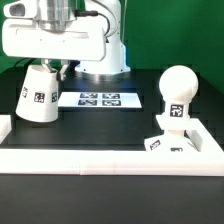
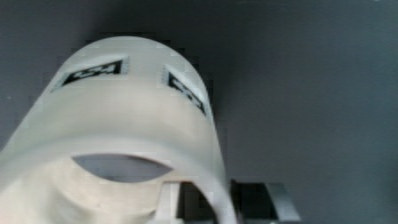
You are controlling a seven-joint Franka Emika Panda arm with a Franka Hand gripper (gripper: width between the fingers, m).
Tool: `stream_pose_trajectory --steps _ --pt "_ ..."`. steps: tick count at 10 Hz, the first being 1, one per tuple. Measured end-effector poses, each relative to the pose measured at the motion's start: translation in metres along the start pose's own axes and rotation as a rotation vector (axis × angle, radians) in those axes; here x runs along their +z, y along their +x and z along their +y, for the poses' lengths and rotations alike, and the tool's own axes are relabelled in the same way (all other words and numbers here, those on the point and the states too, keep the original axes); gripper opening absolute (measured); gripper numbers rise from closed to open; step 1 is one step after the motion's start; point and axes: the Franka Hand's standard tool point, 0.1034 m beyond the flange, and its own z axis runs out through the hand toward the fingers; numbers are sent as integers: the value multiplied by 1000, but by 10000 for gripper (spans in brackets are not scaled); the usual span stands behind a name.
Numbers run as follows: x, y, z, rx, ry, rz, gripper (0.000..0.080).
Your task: Assemble lamp
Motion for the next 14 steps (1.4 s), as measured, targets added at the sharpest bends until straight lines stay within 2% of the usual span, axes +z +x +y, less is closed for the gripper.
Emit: stream_pose_trajectory --steps 2,4,7,9,10,11,14 --pt "-14 4 -16 9 19 4 44" --pt "-38 11 -36 46 50 -11 44" --pt "-76 32 -69 139 81 -19 44" --pt "-103 57 -89 190 89 -21 44" --pt "-109 66 -95 201 89 -14 44" --pt "-109 68 -98 200 88 -11 44" --pt "-107 67 -97 201 87 -14 44"
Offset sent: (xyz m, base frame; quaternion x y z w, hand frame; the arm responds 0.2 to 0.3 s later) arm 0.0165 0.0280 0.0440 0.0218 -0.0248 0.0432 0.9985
